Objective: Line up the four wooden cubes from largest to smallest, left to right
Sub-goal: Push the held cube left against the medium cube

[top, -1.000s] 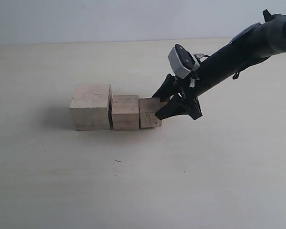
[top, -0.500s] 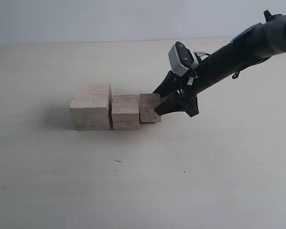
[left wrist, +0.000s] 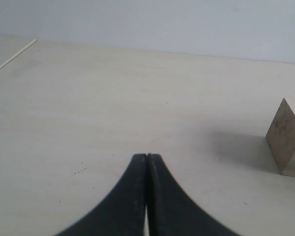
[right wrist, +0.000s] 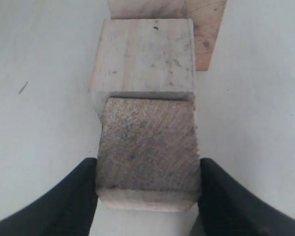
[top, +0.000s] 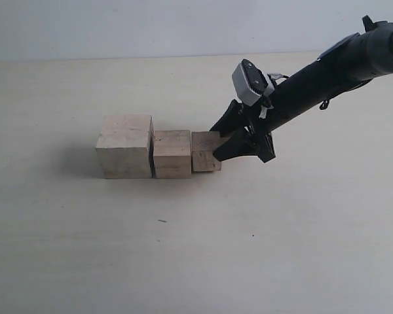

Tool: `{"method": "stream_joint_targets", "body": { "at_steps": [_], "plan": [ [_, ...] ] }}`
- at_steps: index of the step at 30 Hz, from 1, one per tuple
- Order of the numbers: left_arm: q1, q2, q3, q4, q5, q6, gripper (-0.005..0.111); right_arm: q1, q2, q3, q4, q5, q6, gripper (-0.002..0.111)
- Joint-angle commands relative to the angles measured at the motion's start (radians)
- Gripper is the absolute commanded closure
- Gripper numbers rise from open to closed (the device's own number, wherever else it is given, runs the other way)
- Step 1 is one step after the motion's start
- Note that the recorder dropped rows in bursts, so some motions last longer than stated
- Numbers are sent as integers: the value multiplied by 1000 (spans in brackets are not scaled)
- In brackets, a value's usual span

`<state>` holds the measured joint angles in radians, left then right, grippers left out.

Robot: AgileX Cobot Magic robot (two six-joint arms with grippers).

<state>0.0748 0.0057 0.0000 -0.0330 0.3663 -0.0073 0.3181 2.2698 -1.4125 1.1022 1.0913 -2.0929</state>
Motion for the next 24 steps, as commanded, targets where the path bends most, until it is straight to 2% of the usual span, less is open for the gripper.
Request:
{"method": "stream_joint_targets", "body": {
  "at_steps": [1, 24],
  "plan": [
    [-8, -6, 0, 3, -12, -1, 107, -5, 4, 0, 29, 16, -8, 108],
    [-8, -6, 0, 3, -12, -1, 107, 19, 4, 0, 45, -29, -8, 108]
  ]
}}
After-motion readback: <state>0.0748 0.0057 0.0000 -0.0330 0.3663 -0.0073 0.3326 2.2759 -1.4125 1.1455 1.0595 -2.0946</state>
